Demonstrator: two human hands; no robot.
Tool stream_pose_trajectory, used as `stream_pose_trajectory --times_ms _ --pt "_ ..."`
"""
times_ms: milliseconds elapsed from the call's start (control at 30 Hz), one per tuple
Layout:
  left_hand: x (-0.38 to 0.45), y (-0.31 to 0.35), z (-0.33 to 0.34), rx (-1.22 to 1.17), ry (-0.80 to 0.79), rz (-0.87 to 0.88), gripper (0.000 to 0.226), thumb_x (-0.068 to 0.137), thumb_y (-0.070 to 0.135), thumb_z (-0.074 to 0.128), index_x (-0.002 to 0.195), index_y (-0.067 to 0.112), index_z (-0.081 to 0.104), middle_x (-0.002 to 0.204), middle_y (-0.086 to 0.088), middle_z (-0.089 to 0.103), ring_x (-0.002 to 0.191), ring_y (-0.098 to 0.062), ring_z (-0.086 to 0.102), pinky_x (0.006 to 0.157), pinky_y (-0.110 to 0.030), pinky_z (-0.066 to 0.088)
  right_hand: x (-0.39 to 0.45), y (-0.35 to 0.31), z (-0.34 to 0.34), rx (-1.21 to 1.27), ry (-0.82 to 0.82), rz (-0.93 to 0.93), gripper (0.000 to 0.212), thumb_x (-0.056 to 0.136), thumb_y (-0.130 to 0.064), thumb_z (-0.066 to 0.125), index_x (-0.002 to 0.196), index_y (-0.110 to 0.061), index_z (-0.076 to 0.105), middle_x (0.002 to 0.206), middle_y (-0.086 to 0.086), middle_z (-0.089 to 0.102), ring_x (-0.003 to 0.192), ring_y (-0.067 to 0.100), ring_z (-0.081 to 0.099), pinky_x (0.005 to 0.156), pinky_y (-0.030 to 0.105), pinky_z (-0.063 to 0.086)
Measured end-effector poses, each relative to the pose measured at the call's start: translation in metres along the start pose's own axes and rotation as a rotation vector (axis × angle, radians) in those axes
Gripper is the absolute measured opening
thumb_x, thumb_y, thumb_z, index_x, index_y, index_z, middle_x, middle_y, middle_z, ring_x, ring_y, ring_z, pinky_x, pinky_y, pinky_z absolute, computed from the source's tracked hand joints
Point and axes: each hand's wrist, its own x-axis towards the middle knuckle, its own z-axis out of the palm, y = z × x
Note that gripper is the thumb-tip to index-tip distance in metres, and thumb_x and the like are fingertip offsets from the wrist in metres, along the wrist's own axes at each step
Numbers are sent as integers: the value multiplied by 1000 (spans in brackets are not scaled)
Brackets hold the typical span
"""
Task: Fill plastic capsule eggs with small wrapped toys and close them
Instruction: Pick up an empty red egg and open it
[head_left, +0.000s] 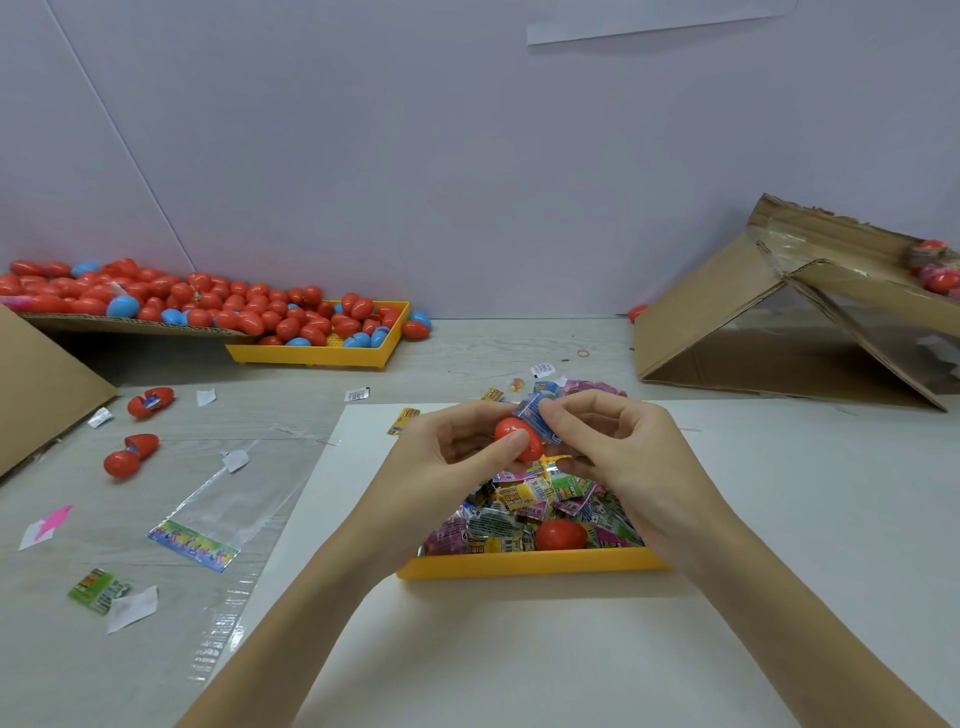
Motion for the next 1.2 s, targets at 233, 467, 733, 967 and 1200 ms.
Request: stream_pose_trajectory --times_ms 233,467,733,967,1200 --pt "2 -2 -2 -9 -2 -3 38 85 32 76 121 20 72 104 -2 79 95 -20 76 86 -23 58 1 1 -3 -148 29 -126 13 87 -36 77 92 -24 80 88 -5 79 85 11 75 70 19 58" --pt "2 -2 -3 -30 -5 10 30 87 30 76 115 20 73 103 -6 78 96 -23 76 85 -25 59 1 5 -2 -221 35 -188 7 89 -33 78 90 -26 79 83 -8 78 82 9 74 72 17 57" --pt "2 -2 -3 65 20 73 27 87 28 79 110 17 72 97 -4 78 87 -22 77 80 -25 60 2 5 -3 -231 29 -182 7 91 -32 76 93 -26 79 85 -9 78 83 7 74 71 16 57" --pt "1 -6 -6 261 88 223 33 78 37 86 104 19 74 91 3 77 87 -21 76 80 -29 62 3 0 -6 -281 -41 -177 8 90 -30 77 98 -28 80 88 -14 78 87 2 73 74 11 54" --pt "1 -7 -5 295 70 261 31 80 37 84 105 21 74 93 7 76 89 -17 75 79 -22 59 3 -3 -11 -341 -56 -158 8 89 -26 79 96 -23 79 85 -12 77 81 3 72 71 12 54"
